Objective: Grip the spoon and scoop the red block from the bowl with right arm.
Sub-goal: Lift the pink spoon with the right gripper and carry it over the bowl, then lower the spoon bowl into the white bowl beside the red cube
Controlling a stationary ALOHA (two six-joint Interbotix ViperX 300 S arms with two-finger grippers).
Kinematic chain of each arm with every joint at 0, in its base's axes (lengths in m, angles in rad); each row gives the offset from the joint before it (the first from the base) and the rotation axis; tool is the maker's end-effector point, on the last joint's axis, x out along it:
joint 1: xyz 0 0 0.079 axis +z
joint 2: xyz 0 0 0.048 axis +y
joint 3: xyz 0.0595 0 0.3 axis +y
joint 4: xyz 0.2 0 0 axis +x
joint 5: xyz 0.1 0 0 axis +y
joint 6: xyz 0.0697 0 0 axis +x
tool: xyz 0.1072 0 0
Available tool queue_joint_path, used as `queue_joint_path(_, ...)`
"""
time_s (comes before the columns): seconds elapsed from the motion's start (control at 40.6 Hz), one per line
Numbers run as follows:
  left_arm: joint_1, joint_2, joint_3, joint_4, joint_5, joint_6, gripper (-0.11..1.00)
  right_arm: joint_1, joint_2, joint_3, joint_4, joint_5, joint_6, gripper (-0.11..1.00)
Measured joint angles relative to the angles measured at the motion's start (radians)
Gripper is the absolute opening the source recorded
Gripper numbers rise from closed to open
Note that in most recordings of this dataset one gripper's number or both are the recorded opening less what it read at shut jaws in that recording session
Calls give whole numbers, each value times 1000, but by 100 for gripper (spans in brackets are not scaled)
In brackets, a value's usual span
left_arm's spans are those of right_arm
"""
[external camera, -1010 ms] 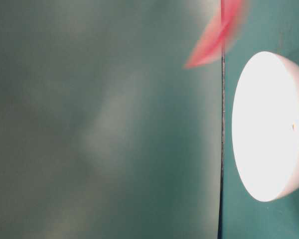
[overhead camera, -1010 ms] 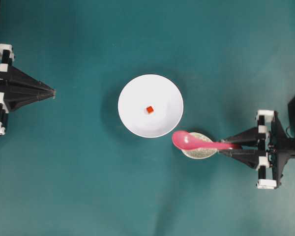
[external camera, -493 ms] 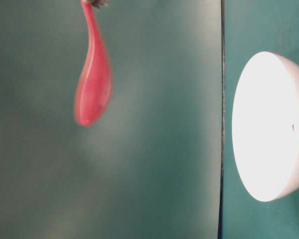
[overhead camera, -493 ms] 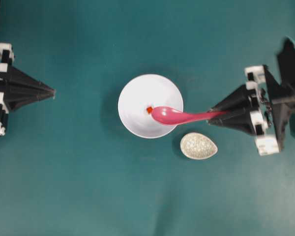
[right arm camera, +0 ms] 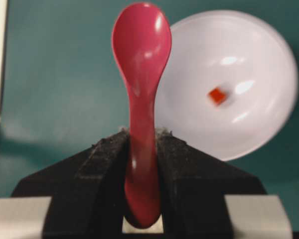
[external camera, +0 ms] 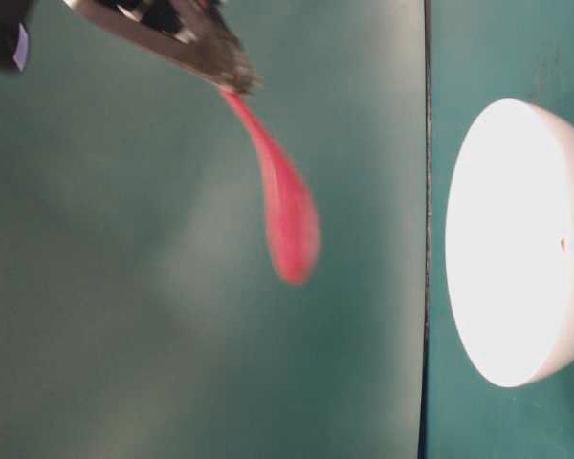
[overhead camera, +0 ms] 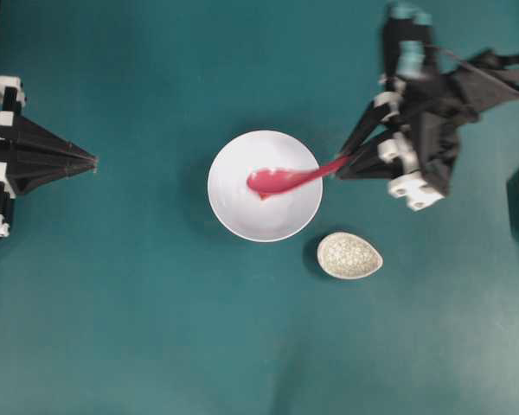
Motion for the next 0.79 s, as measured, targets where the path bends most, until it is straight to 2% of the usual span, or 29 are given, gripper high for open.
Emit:
queue_joint_path(0.074, 0, -2, 0, 2, 2, 0, 0, 0, 54, -46, -41, 49, 23, 22)
queue_joint_path(0.222, 0, 0, 0, 2, 0, 0, 0, 0, 146, -137, -166, 141, 106, 22)
queue_joint_path(0.468, 0, -2, 0, 3, 0, 3, 0, 26, 245, -250, -462, 314, 318, 22)
queue_joint_path(0.567, 0, 0, 0, 3, 0, 5, 0, 57, 268, -272, -561, 356, 371, 22)
queue_joint_path(0.665, 0, 0, 0, 3, 0, 11, 0, 83, 290, -279, -612, 362, 394, 22)
queue_joint_path(0.788, 0, 0, 0, 3, 0, 25, 0, 95, 319, -279, -626, 360, 397, 22)
